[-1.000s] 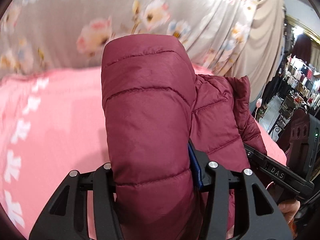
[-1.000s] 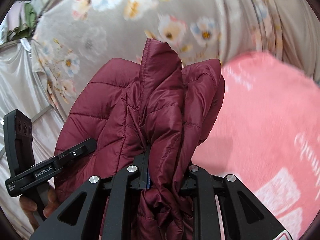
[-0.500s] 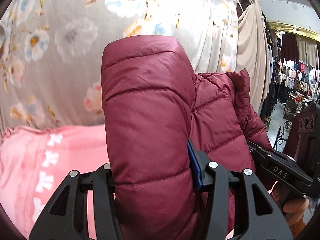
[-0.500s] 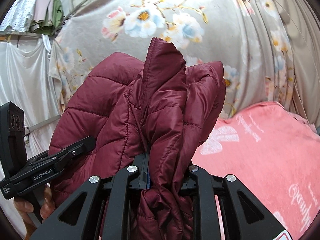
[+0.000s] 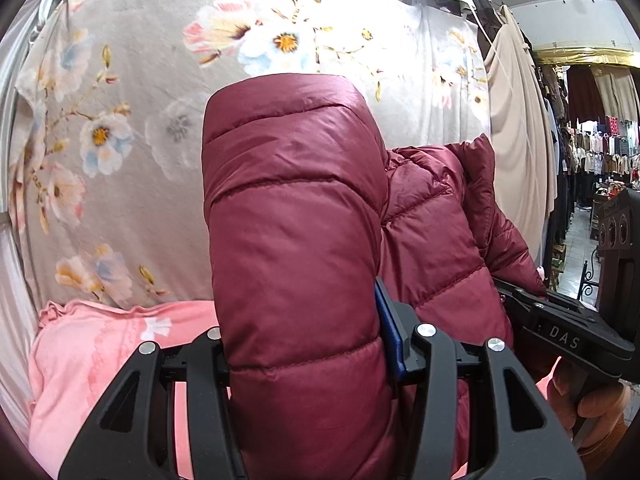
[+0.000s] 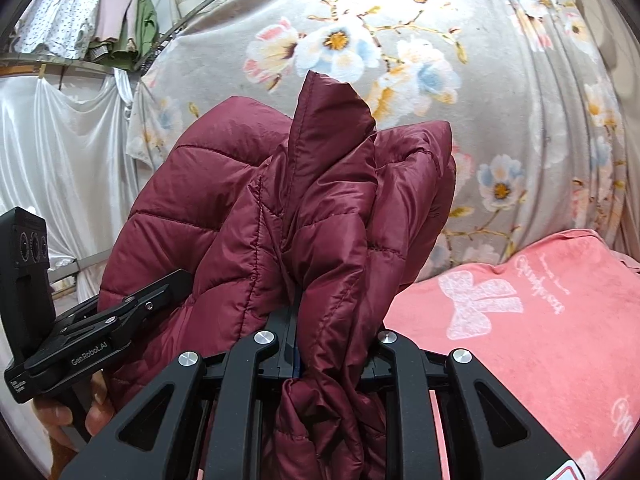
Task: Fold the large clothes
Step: 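Hold the lifted maroon jacket bundle up with both grippers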
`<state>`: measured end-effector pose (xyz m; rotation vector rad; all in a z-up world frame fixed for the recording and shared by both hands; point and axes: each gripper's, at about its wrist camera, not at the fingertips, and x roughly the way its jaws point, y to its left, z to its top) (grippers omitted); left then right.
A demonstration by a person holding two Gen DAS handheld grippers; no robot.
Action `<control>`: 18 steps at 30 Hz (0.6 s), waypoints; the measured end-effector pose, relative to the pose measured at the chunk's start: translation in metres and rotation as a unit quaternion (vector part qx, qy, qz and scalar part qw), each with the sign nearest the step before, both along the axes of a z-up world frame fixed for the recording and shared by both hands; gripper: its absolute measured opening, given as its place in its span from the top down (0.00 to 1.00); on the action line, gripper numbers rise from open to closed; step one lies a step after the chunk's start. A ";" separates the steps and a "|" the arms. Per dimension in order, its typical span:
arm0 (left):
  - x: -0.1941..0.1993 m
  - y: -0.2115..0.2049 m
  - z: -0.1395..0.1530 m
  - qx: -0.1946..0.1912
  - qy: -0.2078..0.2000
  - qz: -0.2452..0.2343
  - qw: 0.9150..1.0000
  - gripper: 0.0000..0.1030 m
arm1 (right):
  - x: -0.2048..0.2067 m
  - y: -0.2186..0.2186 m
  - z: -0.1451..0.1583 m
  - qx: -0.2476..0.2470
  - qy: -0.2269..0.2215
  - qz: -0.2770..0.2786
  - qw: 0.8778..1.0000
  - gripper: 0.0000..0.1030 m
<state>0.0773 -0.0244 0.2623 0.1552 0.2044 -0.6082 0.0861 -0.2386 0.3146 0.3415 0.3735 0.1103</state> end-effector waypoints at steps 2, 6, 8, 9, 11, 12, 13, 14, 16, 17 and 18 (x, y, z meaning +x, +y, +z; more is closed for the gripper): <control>0.006 0.008 0.001 -0.002 -0.004 0.001 1.000 0.54 | 0.007 0.006 -0.001 0.001 0.000 0.007 1.000 0.83; 0.019 0.023 0.001 -0.001 -0.007 0.006 1.000 0.54 | 0.022 0.018 -0.005 -0.002 0.001 0.022 1.000 0.83; 0.026 0.031 -0.001 -0.004 -0.006 0.010 1.000 0.54 | 0.030 0.024 -0.007 -0.002 0.002 0.030 1.000 0.83; 0.029 0.035 -0.002 -0.006 -0.006 0.012 1.000 0.54 | 0.034 0.028 -0.009 -0.003 0.002 0.034 0.999 0.83; 0.035 0.043 -0.004 -0.010 -0.006 0.017 1.000 0.54 | 0.040 0.034 -0.012 -0.003 0.003 0.040 0.999 0.83; 0.037 0.046 -0.005 -0.012 -0.007 0.019 1.000 0.54 | 0.044 0.038 -0.014 -0.003 0.003 0.043 0.999 0.83; 0.039 0.049 -0.006 -0.013 -0.008 0.021 1.000 0.54 | 0.049 0.042 -0.017 -0.003 0.005 0.046 0.999 0.83; 0.042 0.052 -0.008 -0.014 -0.008 0.024 1.000 0.54 | 0.053 0.044 -0.020 -0.003 0.007 0.048 0.999 0.83; 0.050 0.059 -0.013 -0.018 -0.006 0.027 0.999 0.54 | 0.063 0.050 -0.030 -0.002 0.014 0.051 0.999 0.83; 0.055 0.062 -0.016 -0.018 -0.003 0.029 0.999 0.54 | 0.068 0.052 -0.034 -0.001 0.018 0.053 0.998 0.83; 0.061 0.064 -0.020 -0.019 0.000 0.030 0.999 0.54 | 0.073 0.054 -0.039 0.000 0.023 0.054 0.998 0.83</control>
